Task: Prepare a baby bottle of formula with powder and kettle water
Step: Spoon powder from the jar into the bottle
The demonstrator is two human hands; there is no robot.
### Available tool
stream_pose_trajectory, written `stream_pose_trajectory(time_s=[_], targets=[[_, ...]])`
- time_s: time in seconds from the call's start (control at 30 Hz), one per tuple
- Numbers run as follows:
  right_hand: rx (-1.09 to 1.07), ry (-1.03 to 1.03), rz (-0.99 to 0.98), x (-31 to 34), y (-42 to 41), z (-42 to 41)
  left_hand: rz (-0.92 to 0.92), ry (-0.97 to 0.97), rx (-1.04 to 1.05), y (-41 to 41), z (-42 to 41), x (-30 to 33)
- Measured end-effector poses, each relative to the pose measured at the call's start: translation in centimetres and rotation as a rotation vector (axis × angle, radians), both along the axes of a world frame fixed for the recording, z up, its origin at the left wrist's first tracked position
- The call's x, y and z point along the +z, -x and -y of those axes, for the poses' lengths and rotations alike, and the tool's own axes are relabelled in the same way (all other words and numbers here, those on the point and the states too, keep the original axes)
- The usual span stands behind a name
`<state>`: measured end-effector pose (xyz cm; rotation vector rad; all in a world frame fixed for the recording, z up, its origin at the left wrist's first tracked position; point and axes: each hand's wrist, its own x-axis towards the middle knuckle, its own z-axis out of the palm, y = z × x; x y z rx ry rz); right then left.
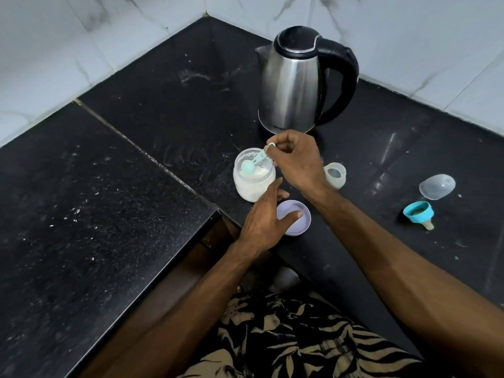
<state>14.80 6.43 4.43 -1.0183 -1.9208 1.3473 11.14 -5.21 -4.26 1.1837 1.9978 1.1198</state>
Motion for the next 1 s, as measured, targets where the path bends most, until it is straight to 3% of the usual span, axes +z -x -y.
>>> stream_pose_trajectory(time_s=[0.43, 0.8, 1.0], targets=[[0.063, -0.172, 0.119, -0.5, 0.4, 0.7, -0.041, -0.018, 0.017, 0.5, 0.8, 0.3], [0.240, -0.433, 0.455, 0.3, 1.0, 1.4, -0.101, -0.041, 0.035, 0.1, 1.0, 0.5], [0.281, -0.568, 0.517, 0.2, 0.5, 1.2, -0.070, -0.042, 0.063, -0.4, 0.8, 0.7]])
